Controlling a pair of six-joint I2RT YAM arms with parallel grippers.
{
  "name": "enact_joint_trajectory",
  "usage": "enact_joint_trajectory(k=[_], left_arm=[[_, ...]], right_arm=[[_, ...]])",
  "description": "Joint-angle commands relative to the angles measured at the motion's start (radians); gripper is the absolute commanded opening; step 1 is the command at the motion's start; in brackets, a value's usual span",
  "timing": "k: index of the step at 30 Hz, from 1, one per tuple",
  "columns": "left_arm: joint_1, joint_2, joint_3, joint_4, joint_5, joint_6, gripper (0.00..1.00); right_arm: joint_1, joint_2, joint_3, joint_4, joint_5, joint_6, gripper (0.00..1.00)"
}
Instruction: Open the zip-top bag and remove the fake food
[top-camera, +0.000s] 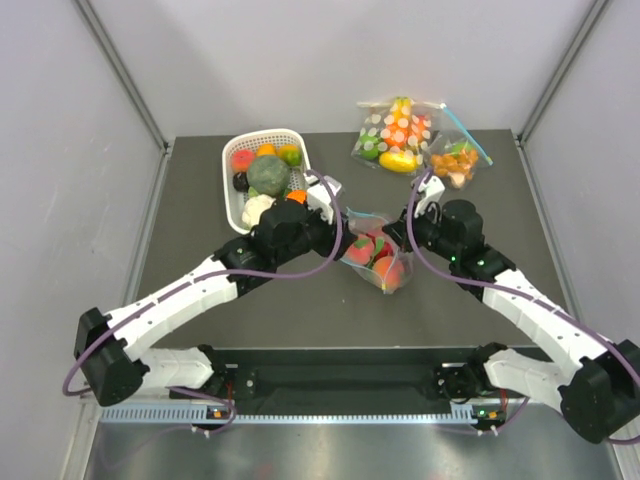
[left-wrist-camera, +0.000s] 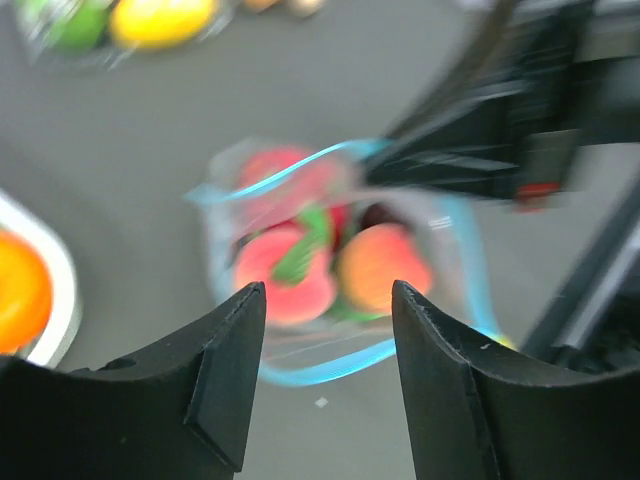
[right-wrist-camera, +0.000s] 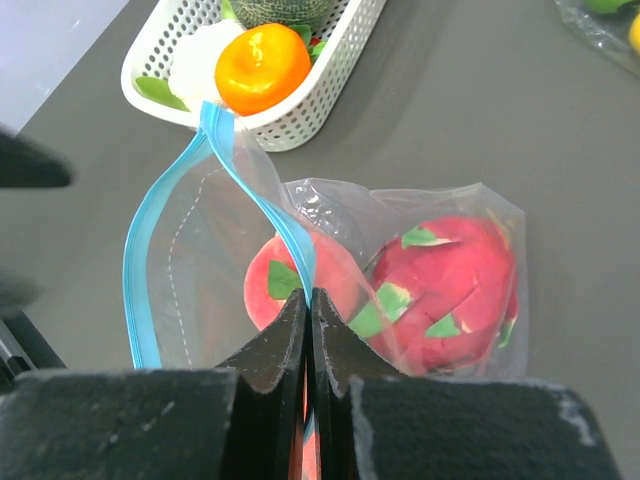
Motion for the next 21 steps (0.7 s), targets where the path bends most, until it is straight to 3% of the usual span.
enact_joint_trajectory(k=[1,3,12,21], left_arm=[[-0.074,-0.009,0.047,0.126,0.082,0.084,0.58],[-0.086,0.044,0.065,0.127,0.108,0.108,0.59],[-0.086,0.224,0.084,0.138,-0.026,0.151,0.64],[-0.086,0.281,0.062,0.218,-0.162,0.181,0.73]], right_arm=[[0.0,0.008,0.016,0.062,-0.027,0.02,0.0],[0.002,0.01,0.021,0.062,-0.032,0.018,0.0],[0.005,-0.012,0.021,0.05,-0.05,0.023,0.0],[0.003,-0.032,0.013,0.048,-0.073,0.026,0.0]])
